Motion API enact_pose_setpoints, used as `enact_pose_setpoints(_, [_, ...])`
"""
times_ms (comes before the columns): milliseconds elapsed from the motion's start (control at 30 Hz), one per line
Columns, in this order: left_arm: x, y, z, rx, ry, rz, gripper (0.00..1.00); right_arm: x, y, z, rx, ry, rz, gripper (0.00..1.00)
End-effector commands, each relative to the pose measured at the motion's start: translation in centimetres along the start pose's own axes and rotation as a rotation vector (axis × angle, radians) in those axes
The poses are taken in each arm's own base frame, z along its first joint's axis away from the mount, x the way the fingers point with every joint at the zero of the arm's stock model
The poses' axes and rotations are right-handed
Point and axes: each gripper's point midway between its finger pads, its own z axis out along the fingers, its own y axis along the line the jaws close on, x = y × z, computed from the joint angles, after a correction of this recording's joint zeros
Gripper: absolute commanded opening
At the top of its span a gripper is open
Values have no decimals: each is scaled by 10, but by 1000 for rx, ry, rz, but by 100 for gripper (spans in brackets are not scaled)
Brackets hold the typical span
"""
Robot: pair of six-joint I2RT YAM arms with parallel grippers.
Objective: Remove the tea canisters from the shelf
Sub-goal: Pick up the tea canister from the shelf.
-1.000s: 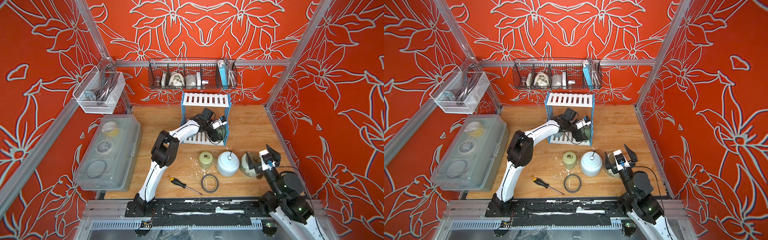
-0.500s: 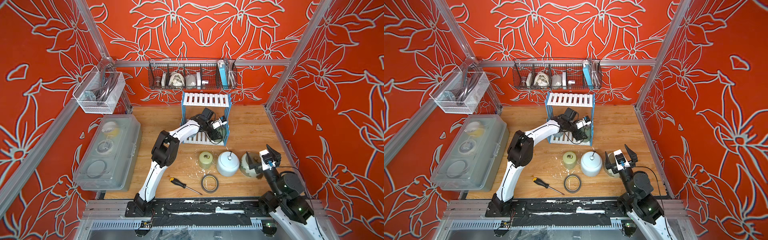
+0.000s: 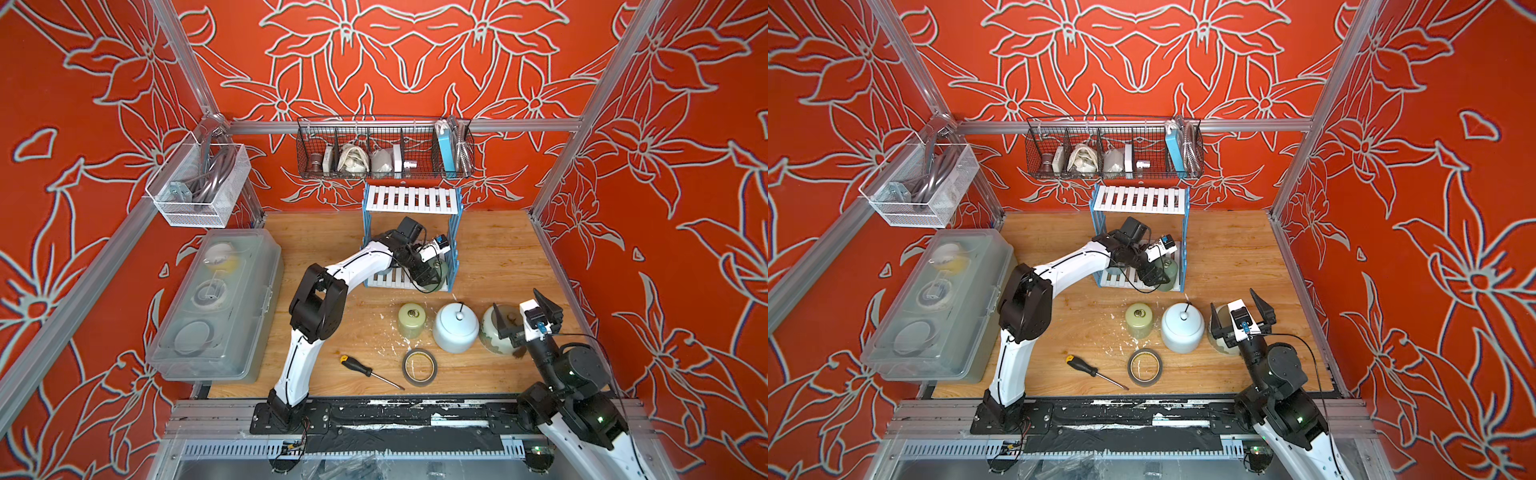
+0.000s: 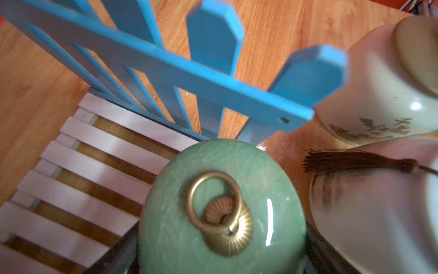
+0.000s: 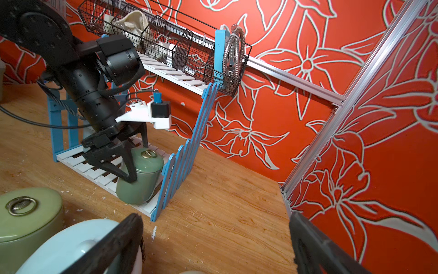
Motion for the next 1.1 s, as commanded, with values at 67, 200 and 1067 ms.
enact_pose_setpoints(67, [-63, -19, -66, -19, -178, 65, 47, -2, 1, 0, -5, -14, 5, 99])
enact_pose_setpoints(200, [-66, -32, -89, -25, -202, 85, 47, -3, -1, -1, 0, -18, 7, 99])
enact_pose_setpoints(1067, [24, -70, -208, -109, -198, 16, 48, 3, 0, 3, 4, 11, -4, 100])
